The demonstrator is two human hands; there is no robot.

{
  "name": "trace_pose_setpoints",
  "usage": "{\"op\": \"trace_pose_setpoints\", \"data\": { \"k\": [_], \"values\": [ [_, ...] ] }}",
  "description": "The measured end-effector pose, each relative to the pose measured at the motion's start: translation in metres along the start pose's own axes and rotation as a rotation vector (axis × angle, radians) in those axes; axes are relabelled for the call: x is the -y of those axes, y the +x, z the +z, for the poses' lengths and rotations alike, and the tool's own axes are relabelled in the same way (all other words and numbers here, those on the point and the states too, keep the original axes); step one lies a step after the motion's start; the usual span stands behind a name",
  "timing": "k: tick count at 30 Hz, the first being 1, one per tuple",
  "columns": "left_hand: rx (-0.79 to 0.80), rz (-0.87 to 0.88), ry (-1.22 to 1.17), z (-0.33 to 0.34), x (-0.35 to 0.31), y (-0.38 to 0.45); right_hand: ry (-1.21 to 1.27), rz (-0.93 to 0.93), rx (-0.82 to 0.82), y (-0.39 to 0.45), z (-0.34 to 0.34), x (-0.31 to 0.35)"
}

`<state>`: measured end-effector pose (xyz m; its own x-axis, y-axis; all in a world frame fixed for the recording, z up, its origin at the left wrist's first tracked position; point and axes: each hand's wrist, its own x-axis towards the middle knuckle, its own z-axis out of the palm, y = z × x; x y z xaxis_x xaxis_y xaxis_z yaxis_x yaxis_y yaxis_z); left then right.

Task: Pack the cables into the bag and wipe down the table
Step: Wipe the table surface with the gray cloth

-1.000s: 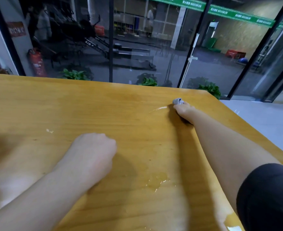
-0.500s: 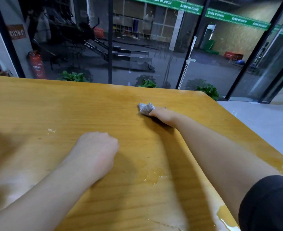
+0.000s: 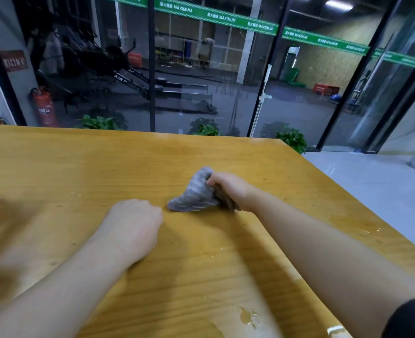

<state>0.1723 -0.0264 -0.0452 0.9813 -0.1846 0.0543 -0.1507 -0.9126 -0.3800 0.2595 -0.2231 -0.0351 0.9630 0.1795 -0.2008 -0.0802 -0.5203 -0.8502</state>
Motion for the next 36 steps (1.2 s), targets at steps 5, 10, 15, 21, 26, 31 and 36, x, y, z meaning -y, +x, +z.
{"op": "trace_pose_setpoints", "data": {
  "k": [5, 10, 15, 21, 26, 31, 36],
  "values": [
    [-0.048, 0.091, -0.088, 0.004, 0.009, 0.002, 0.362, 0.127, -0.390, 0.002, -0.032, 0.011],
    [-0.082, 0.087, -0.169, 0.012, 0.011, 0.006, 0.316, 0.064, -0.694, 0.013, -0.079, 0.012],
    [-0.113, 0.111, -0.200, 0.018, 0.014, 0.012, -0.157, 0.094, -0.720, 0.031, -0.094, -0.018],
    [-0.174, 0.103, -0.171, 0.026, 0.015, 0.016, -0.835, 0.272, -0.276, 0.066, -0.071, -0.068],
    [-0.207, 0.103, -0.170, 0.031, 0.019, 0.022, -0.783, 0.340, -0.283, 0.094, -0.069, -0.059],
    [-0.225, 0.110, -0.188, 0.031, 0.019, 0.023, -0.727, 0.261, -0.257, 0.108, -0.063, -0.045],
    [-0.193, 0.104, -0.151, 0.026, 0.016, 0.018, -0.786, 0.084, -0.127, 0.102, -0.055, -0.042]
  ]
}}
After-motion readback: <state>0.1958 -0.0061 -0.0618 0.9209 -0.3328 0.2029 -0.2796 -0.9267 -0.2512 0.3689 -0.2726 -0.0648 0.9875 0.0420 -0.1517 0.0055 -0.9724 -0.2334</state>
